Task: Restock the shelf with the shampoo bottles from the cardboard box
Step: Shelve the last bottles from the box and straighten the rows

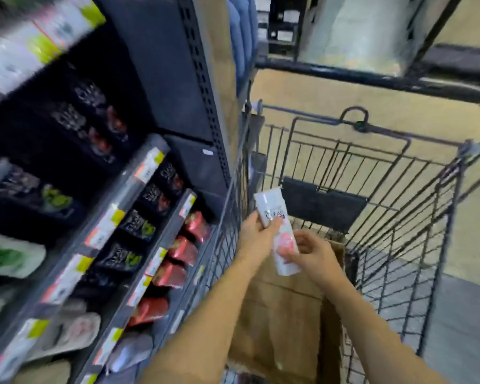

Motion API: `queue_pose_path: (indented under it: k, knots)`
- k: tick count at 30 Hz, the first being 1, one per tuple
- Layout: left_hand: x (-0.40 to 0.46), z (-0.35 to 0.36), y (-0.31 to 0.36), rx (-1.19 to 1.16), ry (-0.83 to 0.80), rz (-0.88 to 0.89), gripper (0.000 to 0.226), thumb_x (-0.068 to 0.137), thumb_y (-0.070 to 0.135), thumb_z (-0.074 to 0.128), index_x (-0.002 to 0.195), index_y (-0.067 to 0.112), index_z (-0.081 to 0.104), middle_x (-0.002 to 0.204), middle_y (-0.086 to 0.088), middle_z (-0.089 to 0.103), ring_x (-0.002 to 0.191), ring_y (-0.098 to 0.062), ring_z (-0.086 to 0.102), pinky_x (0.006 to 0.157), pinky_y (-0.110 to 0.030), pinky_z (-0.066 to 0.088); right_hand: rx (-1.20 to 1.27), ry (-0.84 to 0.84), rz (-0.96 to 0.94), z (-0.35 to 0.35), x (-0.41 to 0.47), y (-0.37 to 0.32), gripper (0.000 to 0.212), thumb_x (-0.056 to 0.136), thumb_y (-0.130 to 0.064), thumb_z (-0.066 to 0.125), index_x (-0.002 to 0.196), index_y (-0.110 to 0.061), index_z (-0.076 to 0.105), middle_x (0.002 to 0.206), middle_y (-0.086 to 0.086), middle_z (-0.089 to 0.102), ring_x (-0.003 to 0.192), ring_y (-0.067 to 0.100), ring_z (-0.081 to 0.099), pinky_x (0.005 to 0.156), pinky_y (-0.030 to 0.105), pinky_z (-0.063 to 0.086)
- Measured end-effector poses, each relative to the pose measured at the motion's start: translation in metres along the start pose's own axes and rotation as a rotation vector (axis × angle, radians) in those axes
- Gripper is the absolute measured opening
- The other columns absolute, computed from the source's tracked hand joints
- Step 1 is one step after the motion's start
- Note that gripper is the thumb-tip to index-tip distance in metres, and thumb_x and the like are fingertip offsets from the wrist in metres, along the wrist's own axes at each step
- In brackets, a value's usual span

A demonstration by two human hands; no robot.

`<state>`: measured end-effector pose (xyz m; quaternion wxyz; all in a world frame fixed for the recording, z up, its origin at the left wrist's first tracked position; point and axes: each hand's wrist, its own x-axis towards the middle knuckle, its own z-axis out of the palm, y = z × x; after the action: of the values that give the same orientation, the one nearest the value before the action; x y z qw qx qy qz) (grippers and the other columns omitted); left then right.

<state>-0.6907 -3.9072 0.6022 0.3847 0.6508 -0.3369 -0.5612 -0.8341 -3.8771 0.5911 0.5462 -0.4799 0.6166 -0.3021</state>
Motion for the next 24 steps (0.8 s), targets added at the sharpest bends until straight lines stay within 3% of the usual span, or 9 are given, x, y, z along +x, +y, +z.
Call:
queue_pose_path:
  k: [5, 8, 12, 14, 18, 22, 24]
  knots:
    - [-0.061, -0.048, 0.123, 0.061, 0.052, 0.271, 0.022, 0.09, 0.01, 0.066, 0.111, 0.005, 0.064, 0.103, -0.009, 0.073, 0.09, -0.02, 0.071, 0.081, -0.033, 0.059, 0.145, -0.01, -0.218, 0.015, -0.031, -0.117, 0.034, 0.077, -0.017, 0.081, 0.105, -0.022, 0.064, 0.096, 0.001, 0.072, 0.081, 0.014, 0.071, 0.071, 0.032, 0.06]
    - [-0.111, -0.087, 0.185, 0.089, 0.117, 0.436, 0.023, 0.089, 0.011, 0.065, 0.112, 0.009, 0.065, 0.1, -0.004, 0.074, 0.085, -0.012, 0.069, 0.079, -0.029, 0.058, 0.226, -0.065, -0.346, 0.033, -0.059, -0.186, 0.031, 0.079, -0.011, 0.079, 0.103, -0.021, 0.062, 0.091, 0.002, 0.073, 0.077, 0.011, 0.071, 0.071, 0.032, 0.058]
    - [-0.19, -0.155, 0.241, 0.141, 0.263, 0.621, 0.022, 0.086, 0.023, 0.067, 0.107, 0.016, 0.067, 0.096, 0.0, 0.075, 0.088, -0.015, 0.072, 0.082, -0.039, 0.058, 0.267, -0.153, -0.545, 0.075, -0.111, -0.265, 0.028, 0.08, -0.012, 0.08, 0.101, -0.019, 0.064, 0.09, 0.004, 0.073, 0.075, 0.018, 0.07, 0.071, 0.039, 0.056]
    - [-0.236, -0.189, 0.257, 0.138, 0.309, 0.688, 0.021, 0.087, 0.022, 0.066, 0.107, 0.017, 0.067, 0.097, 0.001, 0.075, 0.088, -0.013, 0.071, 0.082, -0.036, 0.058, 0.263, -0.193, -0.634, 0.101, -0.141, -0.293, 0.028, 0.08, -0.01, 0.08, 0.1, -0.022, 0.064, 0.091, 0.003, 0.074, 0.077, 0.02, 0.069, 0.072, 0.042, 0.056]
    - [-0.324, -0.253, 0.268, 0.179, 0.471, 0.777, 0.021, 0.09, 0.016, 0.064, 0.11, 0.015, 0.067, 0.103, 0.001, 0.075, 0.093, -0.011, 0.07, 0.086, -0.036, 0.057, 0.264, -0.327, -0.746, 0.153, -0.211, -0.337, 0.025, 0.083, -0.002, 0.074, 0.101, -0.017, 0.064, 0.089, 0.0, 0.074, 0.074, 0.013, 0.07, 0.067, 0.027, 0.057]
    - [-0.402, -0.309, 0.26, 0.194, 0.606, 0.773, 0.023, 0.087, 0.024, 0.065, 0.11, 0.019, 0.066, 0.104, 0.005, 0.074, 0.093, -0.011, 0.071, 0.087, -0.042, 0.057, 0.255, -0.457, -0.815, 0.206, -0.273, -0.36, 0.026, 0.082, -0.007, 0.077, 0.102, -0.019, 0.065, 0.095, 0.007, 0.073, 0.078, 0.022, 0.069, 0.076, 0.044, 0.056]
    - [-0.435, -0.333, 0.254, 0.198, 0.676, 0.769, 0.026, 0.086, 0.024, 0.065, 0.111, 0.017, 0.065, 0.103, 0.003, 0.074, 0.094, -0.012, 0.07, 0.087, -0.042, 0.057, 0.253, -0.521, -0.841, 0.232, -0.302, -0.367, 0.026, 0.081, -0.011, 0.079, 0.099, -0.023, 0.064, 0.097, 0.008, 0.073, 0.082, 0.025, 0.07, 0.078, 0.043, 0.055]
